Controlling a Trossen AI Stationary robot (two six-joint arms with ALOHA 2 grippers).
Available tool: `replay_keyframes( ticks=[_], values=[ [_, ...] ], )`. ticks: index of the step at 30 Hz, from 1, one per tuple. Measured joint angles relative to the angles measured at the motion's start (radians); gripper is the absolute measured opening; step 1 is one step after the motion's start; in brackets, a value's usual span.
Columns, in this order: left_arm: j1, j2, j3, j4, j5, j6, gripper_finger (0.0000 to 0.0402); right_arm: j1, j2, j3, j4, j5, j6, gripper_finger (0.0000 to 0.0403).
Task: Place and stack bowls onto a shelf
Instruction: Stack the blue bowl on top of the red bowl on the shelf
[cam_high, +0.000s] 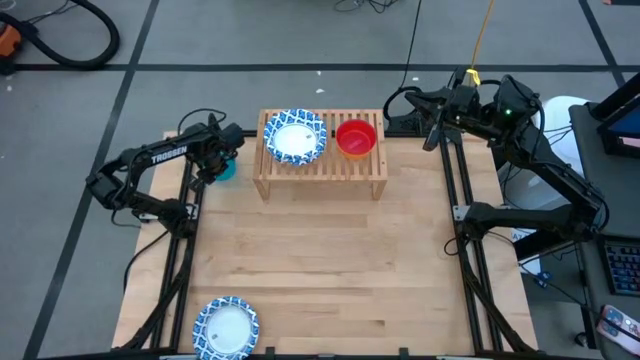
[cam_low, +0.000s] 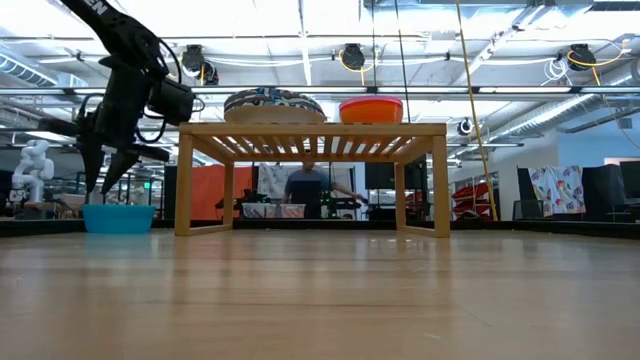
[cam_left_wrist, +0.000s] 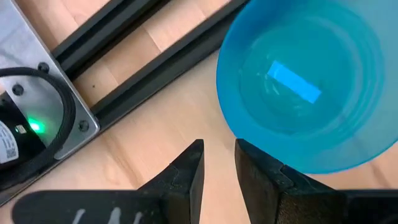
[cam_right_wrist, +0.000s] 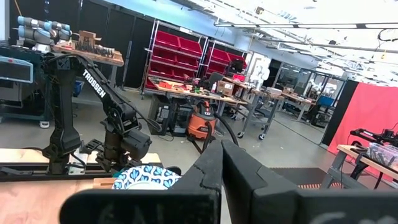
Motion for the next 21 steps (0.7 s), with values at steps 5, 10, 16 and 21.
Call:
replay_keyframes(
  ticks=[5, 10, 16, 21],
  values=[
    [-0.006, 0.0, 0.0, 0.011, -0.023, -0.046, 0.0097, 0.0, 0.0, 0.0, 0.0, 0.0, -0.001, 0.0],
    [-0.006, 0.0, 0.0, 0.028, -0.028, -0.048, 0.0097, 0.0, 0.0, 0.0, 0.0, 0.0, 0.0, 0.0],
    [-0.006, 0.0, 0.0, 0.04, -0.036, -0.045, 0.0097, 0.0, 0.0, 0.0, 0.0, 0.0, 0.0, 0.0],
    [-0.006, 0.0, -0.002, 0.044, -0.038, -0.039, 0.0097, 0.0, 0.0, 0.0, 0.0, 0.0, 0.001, 0.0]
  ],
)
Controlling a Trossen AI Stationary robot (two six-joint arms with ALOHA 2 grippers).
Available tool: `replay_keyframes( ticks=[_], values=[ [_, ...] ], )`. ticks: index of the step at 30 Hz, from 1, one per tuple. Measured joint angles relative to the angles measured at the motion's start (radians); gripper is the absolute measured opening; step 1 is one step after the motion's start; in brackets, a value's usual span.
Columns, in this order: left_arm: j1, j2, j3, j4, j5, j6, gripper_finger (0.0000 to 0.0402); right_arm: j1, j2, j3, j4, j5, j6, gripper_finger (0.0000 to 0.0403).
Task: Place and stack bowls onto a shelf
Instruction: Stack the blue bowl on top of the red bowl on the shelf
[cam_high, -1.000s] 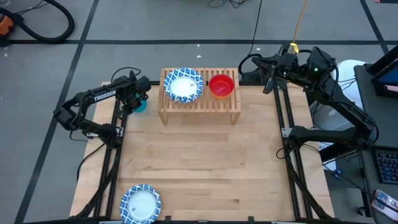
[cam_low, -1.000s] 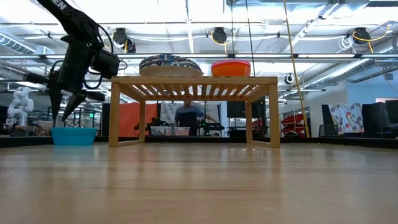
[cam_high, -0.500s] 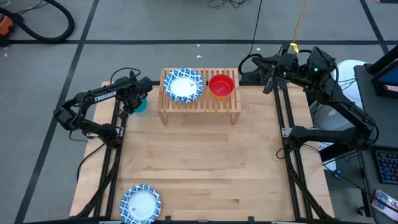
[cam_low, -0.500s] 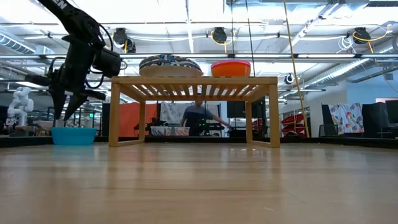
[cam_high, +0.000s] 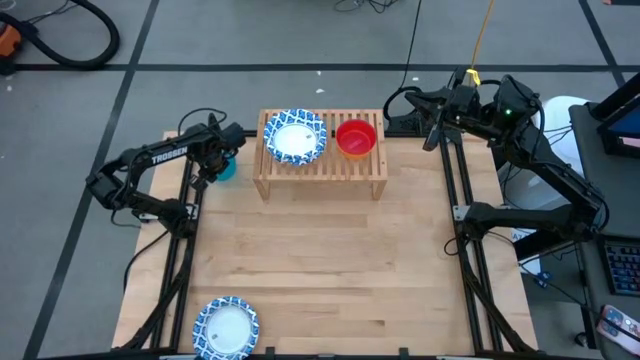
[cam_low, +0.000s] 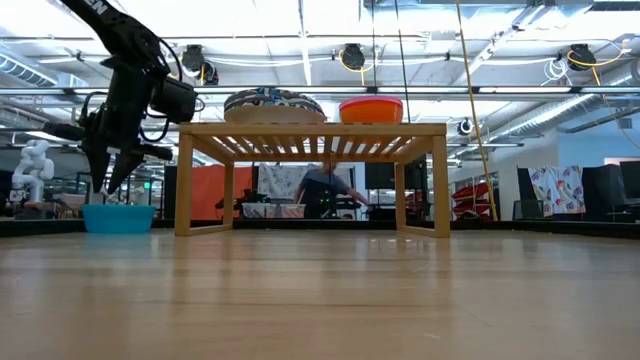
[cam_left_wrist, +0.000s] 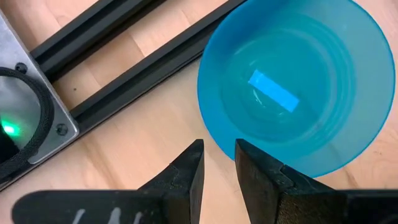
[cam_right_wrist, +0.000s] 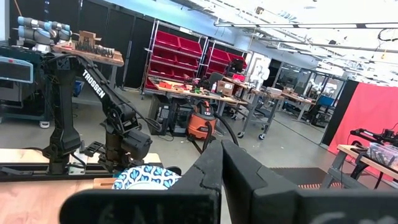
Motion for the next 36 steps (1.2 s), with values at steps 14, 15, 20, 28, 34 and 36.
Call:
replay_keyframes(
  ticks=[14, 15, 20, 28, 34, 36],
  values=[
    [0.0, 0.001, -0.075, 0.088, 0.018, 0.002, 0.0097, 0.0, 0.0, 0.0, 0.002, 0.0, 0.0, 0.0],
    [0.0, 0.001, -0.075, 0.09, 0.016, 0.002, 0.0097, 0.0, 0.0, 0.0, 0.001, 0.0, 0.0, 0.0],
    [0.0, 0.001, -0.075, 0.105, 0.011, 0.016, 0.0097, 0.0, 0.0, 0.0, 0.0, 0.0, 0.0, 0.0],
    [0.0, -0.002, -0.076, 0.131, -0.011, 0.018, 0.0097, 0.0, 0.0, 0.0, -0.002, 0.0, 0.0, 0.0],
    [0.0, -0.025, -0.076, 0.135, -0.041, -0.045, 0.0097, 0.0, 0.0, 0.0, -0.013, 0.0, 0.0, 0.0],
    [0.0, -0.026, -0.076, 0.13, -0.042, -0.055, 0.0097, 0.0, 0.0, 0.0, -0.019, 0.0, 0.0, 0.0]
  ],
)
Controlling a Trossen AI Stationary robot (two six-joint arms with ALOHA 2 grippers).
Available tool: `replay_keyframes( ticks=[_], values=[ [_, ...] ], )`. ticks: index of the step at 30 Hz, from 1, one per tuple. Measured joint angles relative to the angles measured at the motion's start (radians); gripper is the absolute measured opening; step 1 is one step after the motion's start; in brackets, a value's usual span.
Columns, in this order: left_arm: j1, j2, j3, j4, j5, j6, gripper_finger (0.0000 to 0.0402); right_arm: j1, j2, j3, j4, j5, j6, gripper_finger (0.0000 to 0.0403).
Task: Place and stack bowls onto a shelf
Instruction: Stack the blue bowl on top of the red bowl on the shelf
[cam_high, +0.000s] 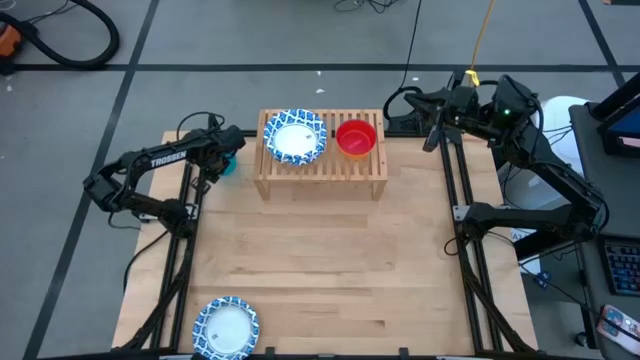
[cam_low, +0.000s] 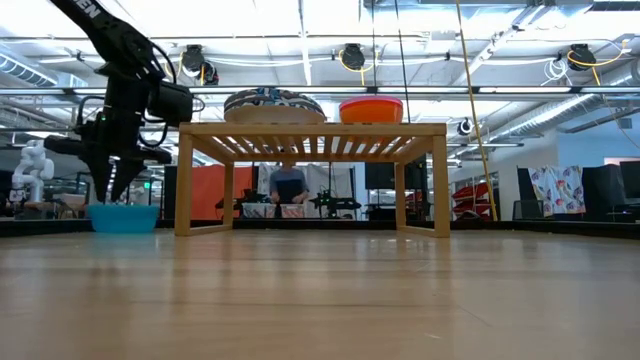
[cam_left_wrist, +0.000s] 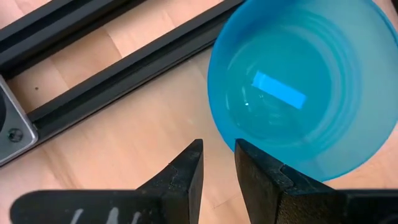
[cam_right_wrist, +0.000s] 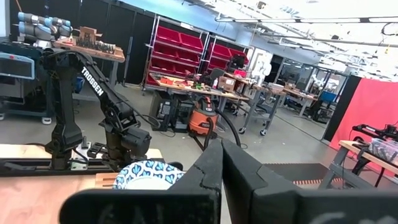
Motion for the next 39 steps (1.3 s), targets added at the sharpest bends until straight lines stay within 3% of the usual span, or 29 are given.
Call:
replay_keyframes(
  ticks=[39],
  values=[
    [0.03, 0.028, -0.015, 0.011, -0.03, 0.027, 0.0097, 0.0, 0.0, 0.0, -0.022, 0.0, 0.001, 0.0]
  ],
)
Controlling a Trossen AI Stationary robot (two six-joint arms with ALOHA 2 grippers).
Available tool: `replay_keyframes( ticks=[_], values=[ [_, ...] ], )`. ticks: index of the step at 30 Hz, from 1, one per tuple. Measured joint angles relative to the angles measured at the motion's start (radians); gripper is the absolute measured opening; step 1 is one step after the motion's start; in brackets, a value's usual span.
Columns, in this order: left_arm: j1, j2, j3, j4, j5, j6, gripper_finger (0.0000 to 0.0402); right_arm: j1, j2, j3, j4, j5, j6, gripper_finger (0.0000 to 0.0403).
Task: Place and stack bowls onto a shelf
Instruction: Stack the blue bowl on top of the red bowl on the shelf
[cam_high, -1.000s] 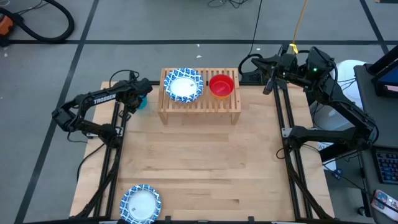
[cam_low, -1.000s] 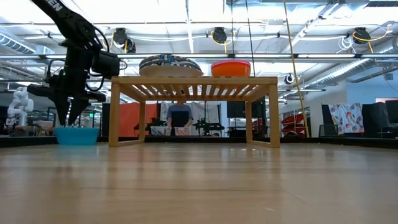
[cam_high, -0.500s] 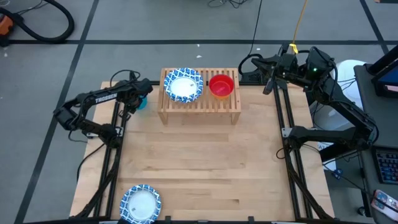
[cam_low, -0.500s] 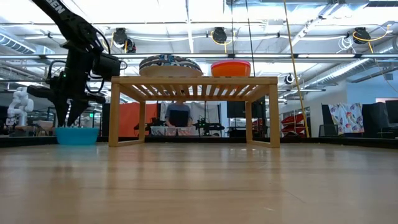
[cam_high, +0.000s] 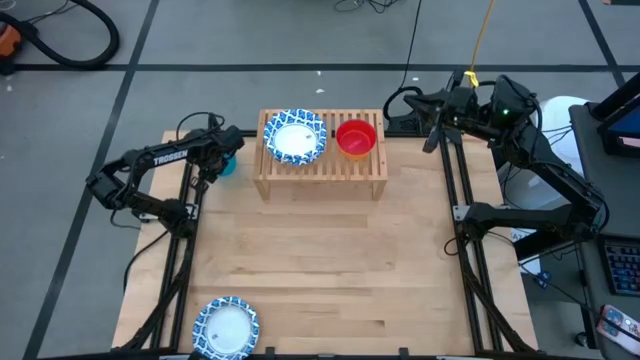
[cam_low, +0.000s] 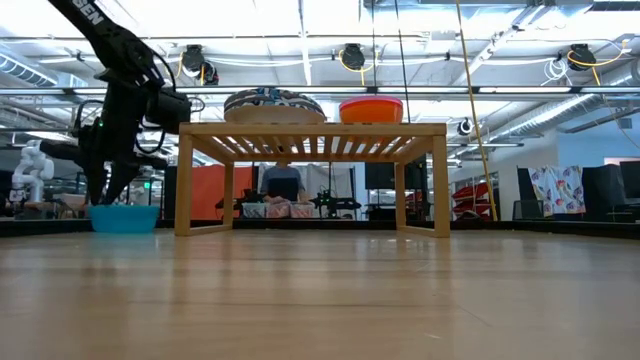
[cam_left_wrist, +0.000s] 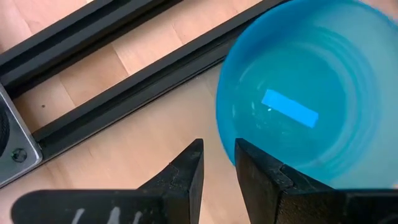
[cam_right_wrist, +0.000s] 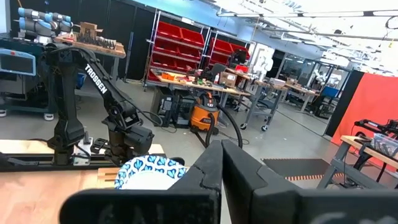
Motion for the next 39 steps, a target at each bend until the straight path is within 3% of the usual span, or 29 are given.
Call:
replay_keyframes(
  ticks=[8, 19, 26, 34, 39],
  values=[
    [0.0, 0.0, -0.079, 0.122, 0.02, 0.024, 0.0097, 0.0, 0.0, 0.0, -0.007, 0.0, 0.0, 0.0],
    [0.022, 0.0, -0.085, 0.121, 0.013, 0.245, 0.0095, 0.0, 0.0, 0.0, -0.006, 0.0, 0.0, 0.0],
    [0.052, -0.003, -0.083, 0.117, 0.011, 0.399, 0.0015, 0.0, 0.0, 0.0, -0.006, -0.001, 0.0, 0.0],
    [0.081, -0.007, -0.082, 0.112, 0.014, 0.542, 0.0006, 0.0, 0.0, 0.0, -0.014, -0.002, 0.0, 0.0],
    [0.102, -0.082, -0.08, 0.102, 0.04, 0.586, 0.0005, 0.0, 0.0, 0.0, -0.033, -0.002, 0.0, 0.0]
  ],
)
